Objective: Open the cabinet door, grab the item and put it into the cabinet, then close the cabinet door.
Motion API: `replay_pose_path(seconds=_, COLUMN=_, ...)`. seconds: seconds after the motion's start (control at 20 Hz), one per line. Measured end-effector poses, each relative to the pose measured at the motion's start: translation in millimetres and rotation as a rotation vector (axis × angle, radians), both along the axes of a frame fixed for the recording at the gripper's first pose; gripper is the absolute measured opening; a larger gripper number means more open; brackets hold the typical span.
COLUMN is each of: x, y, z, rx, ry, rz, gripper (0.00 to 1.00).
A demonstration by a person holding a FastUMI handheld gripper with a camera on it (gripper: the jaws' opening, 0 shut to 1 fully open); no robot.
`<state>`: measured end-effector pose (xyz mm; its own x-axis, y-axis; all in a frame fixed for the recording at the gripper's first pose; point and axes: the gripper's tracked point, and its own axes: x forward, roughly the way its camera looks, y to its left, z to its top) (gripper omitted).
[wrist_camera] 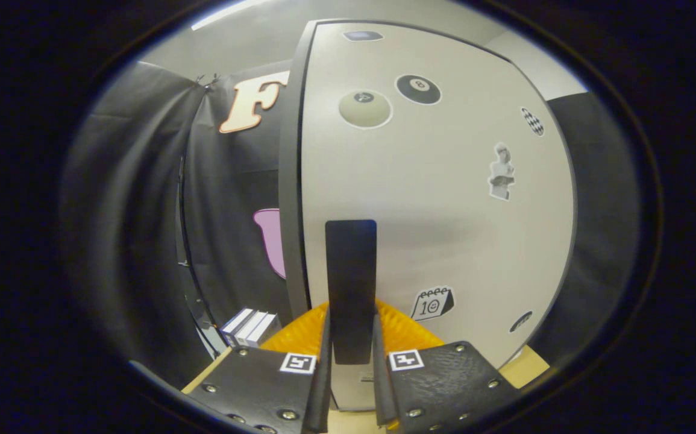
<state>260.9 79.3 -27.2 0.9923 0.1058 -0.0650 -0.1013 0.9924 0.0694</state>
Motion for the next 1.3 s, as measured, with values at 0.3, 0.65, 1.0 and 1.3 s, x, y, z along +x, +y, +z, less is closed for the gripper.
replay_pose_path(seconds=0.3, x=-4.3, y=-2.8, z=-1.3, rx=0.019, ry=0.0, rz=-0.01, gripper=0.2)
replay_pose_path(seconds=0.65, x=-26.0, y=-7.8, z=1.2, rx=0.032, ry=-0.008, rz=-0.022, gripper=0.2)
replay_pose_path(seconds=1.0, x=-57.3, y=-18.0, z=4.2, rx=0.063, ry=-0.005, rz=-0.039, gripper=0.2)
replay_pose_path(seconds=1.3, x=-90.8, y=-37.7, z=7.0, rx=0.087, ry=-0.001, rz=-0.038, gripper=0.19)
